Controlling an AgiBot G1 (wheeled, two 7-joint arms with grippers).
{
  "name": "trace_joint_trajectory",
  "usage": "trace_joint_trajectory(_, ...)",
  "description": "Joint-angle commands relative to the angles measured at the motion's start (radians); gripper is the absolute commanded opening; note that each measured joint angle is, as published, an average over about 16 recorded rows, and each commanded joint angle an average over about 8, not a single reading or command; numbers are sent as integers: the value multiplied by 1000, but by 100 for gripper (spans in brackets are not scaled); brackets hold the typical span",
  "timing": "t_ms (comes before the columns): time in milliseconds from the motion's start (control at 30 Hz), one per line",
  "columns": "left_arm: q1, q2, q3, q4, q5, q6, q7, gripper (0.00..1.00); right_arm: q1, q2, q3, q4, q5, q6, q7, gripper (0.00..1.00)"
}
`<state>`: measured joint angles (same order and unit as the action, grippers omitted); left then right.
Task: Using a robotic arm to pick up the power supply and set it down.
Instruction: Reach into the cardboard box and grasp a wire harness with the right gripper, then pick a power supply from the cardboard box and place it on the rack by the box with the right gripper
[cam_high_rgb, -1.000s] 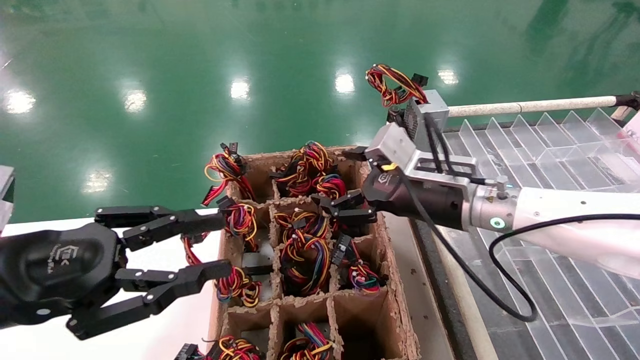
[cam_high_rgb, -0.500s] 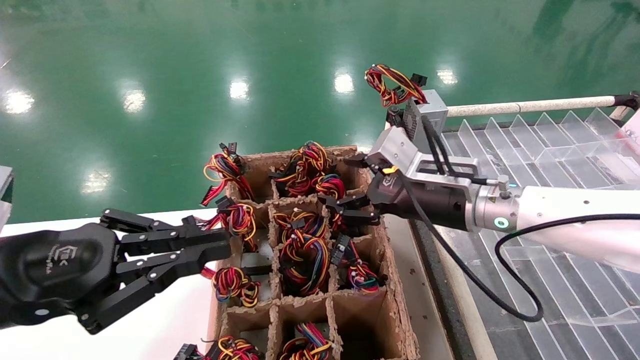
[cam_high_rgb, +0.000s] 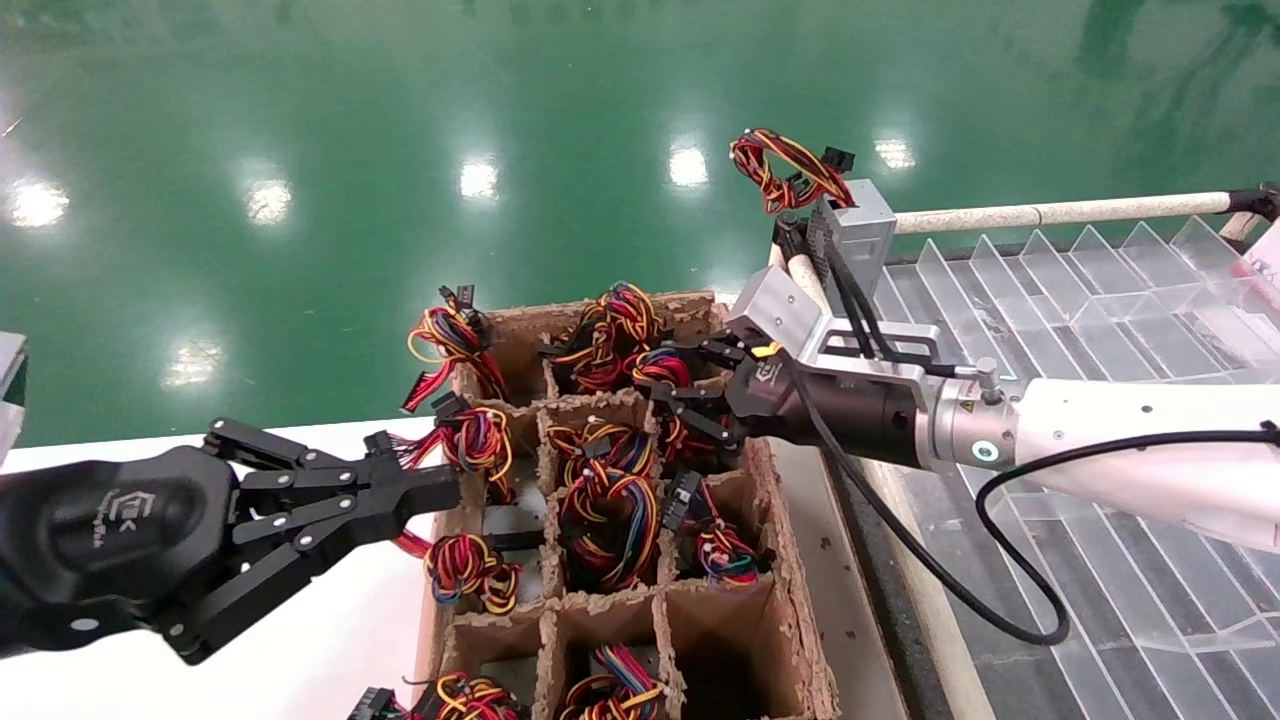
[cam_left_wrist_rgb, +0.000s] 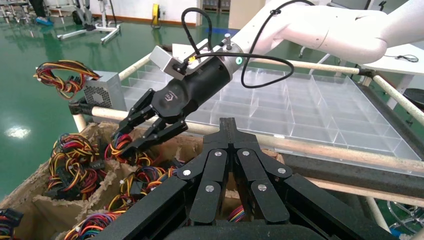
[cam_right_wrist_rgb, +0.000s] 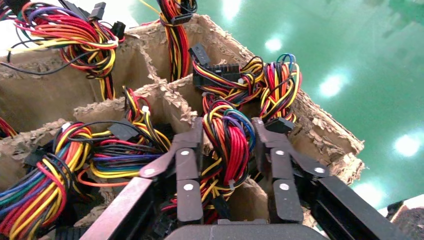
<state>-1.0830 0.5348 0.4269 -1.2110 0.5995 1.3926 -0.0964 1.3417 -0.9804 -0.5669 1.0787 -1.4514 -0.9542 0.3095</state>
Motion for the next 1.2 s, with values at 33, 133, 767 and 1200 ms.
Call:
trace_joint_trajectory(33,0,0,0,0,0,0,0,0,-1,-1,-2,3,-6,4,1,0)
trace_joint_trajectory(133,0,0,0,0,0,0,0,0,-2,2,-7,15,-17,8,12,0)
trace_joint_trajectory(767,0,0,0,0,0,0,0,0,10,77,49,128,71,-29,73,0)
trace_joint_trajectory(1200,0,0,0,0,0,0,0,0,169,182,158,232,112,-29,24,0)
